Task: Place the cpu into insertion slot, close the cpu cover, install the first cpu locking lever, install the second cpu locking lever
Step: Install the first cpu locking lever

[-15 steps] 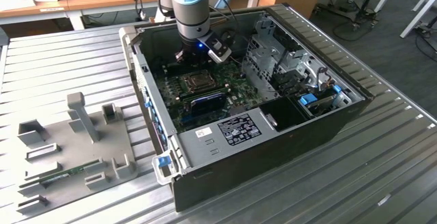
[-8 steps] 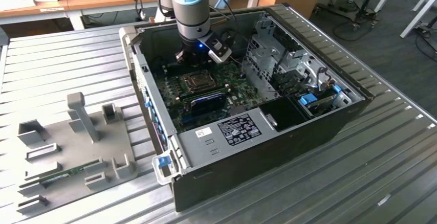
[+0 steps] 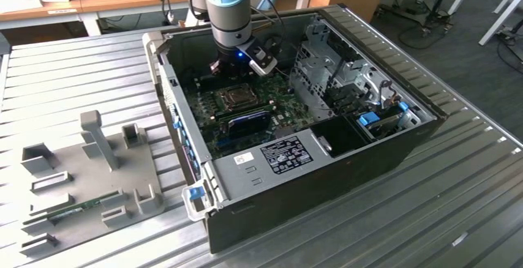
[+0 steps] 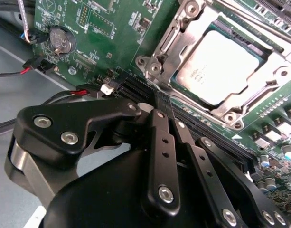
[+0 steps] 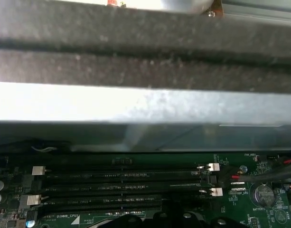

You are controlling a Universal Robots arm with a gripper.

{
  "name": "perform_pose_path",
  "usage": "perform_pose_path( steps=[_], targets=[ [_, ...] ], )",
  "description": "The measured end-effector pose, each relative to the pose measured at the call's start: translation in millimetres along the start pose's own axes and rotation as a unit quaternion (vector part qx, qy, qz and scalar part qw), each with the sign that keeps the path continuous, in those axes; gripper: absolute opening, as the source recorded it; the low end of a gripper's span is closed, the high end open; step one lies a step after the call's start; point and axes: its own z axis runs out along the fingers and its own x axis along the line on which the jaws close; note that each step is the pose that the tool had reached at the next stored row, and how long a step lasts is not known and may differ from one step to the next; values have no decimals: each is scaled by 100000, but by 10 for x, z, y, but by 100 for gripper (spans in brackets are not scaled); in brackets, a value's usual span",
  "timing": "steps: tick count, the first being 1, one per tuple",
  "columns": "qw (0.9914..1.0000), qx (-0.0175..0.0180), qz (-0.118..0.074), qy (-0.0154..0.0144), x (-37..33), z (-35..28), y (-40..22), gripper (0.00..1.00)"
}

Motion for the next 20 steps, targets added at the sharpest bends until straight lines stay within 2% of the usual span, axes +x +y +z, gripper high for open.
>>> perform_pose_path(
  steps=[2, 7, 9, 15, 20],
  targets=[
    [100000, -108, 17, -30, 0, 1, 0, 11],
    [100000, -120, -6, -137, 0, -2, -10, 11],
    [99999, -127, -53, -301, -1, -2, -13, 11],
    [99993, -165, -268, -1111, -1, 0, -17, 11],
    [99991, -177, -305, -1266, 0, 0, -18, 11]
  ],
)
